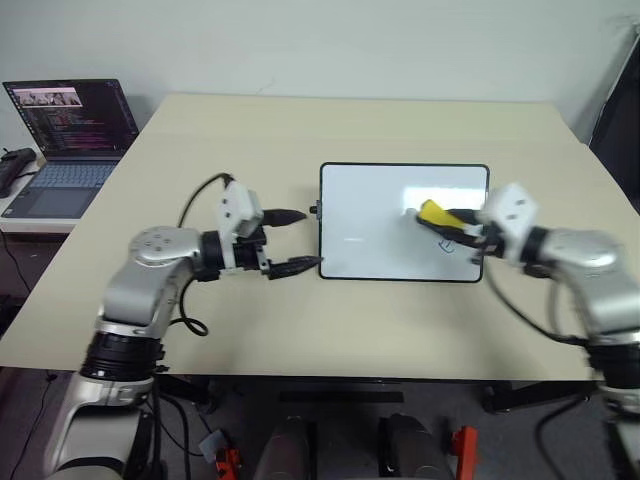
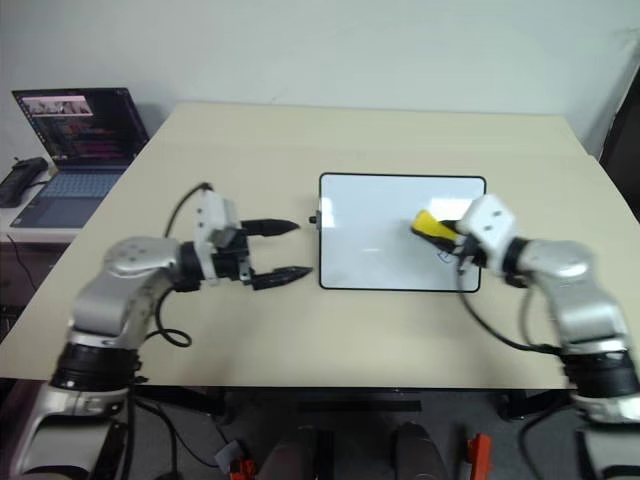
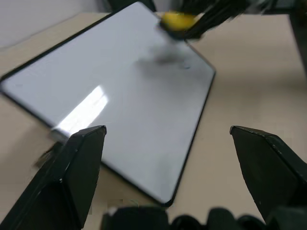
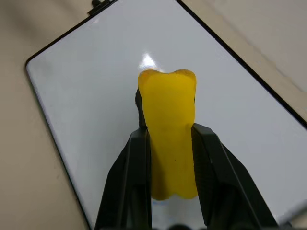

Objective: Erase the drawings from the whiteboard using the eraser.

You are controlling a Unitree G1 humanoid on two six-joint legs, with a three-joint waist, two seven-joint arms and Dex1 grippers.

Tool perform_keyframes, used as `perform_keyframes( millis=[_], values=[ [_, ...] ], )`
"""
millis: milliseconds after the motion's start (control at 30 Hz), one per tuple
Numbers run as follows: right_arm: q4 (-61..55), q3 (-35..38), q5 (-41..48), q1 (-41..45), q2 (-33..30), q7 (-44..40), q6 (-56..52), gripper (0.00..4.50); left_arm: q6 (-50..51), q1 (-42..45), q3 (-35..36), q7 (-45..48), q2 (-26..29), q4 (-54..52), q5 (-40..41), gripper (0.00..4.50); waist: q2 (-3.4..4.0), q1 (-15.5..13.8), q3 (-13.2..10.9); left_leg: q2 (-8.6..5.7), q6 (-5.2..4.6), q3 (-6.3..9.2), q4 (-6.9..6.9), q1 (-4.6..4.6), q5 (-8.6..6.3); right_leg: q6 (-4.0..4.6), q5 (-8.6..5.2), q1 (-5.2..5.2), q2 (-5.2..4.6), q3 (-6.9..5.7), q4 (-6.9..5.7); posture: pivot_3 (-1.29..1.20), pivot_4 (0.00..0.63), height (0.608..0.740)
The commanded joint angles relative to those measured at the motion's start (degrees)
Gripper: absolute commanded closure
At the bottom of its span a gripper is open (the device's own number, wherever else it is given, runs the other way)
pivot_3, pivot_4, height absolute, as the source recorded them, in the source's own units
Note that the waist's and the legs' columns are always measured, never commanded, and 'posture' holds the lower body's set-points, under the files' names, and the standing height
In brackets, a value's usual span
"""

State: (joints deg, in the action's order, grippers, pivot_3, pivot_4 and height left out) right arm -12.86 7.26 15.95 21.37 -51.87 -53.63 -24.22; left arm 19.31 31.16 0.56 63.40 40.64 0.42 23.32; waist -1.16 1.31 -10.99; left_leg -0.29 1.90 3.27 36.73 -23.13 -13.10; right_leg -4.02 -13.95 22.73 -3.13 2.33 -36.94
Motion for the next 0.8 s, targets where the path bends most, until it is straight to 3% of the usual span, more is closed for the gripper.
perform_keyframes(
  millis=[33, 200, 800],
  values=[
    [-4.4, 8.5, 3.0, -7.5, -7.3, -5.6, -4.7, 3.67, -1.8, 0.4, 2.2, 0.9, 2.0, 0.3, -0.4, 0.00, -0.03, 0.0, 0.0, 0.00, -0.01, -0.02, -0.02, 0.01, -0.04, -0.01, -0.05, -0.02, -0.01, 0.01, 0.03, 0.00, 0.150, 0.740],
    [-2.3, 13.8, 1.6, -13.8, -12.4, -7.4, -3.3, 3.67, -1.9, 0.6, 1.8, 1.4, 2.1, 0.9, -0.6, 0.00, -0.04, 0.6, 0.0, 0.02, 0.01, -0.19, 0.00, 0.05, -0.06, -0.05, -0.16, -0.01, -0.02, 0.11, 0.02, 0.00, 0.150, 0.740],
    [-3.2, 13.0, 1.3, -14.4, -11.0, -5.2, -3.0, 3.67, -0.7, 1.7, 1.0, 1.6, 0.7, -0.8, -0.1, 0.00, -0.06, 0.4, 0.0, 0.02, 0.03, -0.22, 0.06, 0.13, -0.07, -0.11, -0.16, -0.08, -0.01, 0.16, -0.03, 0.00, 0.150, 0.740]
  ],
)
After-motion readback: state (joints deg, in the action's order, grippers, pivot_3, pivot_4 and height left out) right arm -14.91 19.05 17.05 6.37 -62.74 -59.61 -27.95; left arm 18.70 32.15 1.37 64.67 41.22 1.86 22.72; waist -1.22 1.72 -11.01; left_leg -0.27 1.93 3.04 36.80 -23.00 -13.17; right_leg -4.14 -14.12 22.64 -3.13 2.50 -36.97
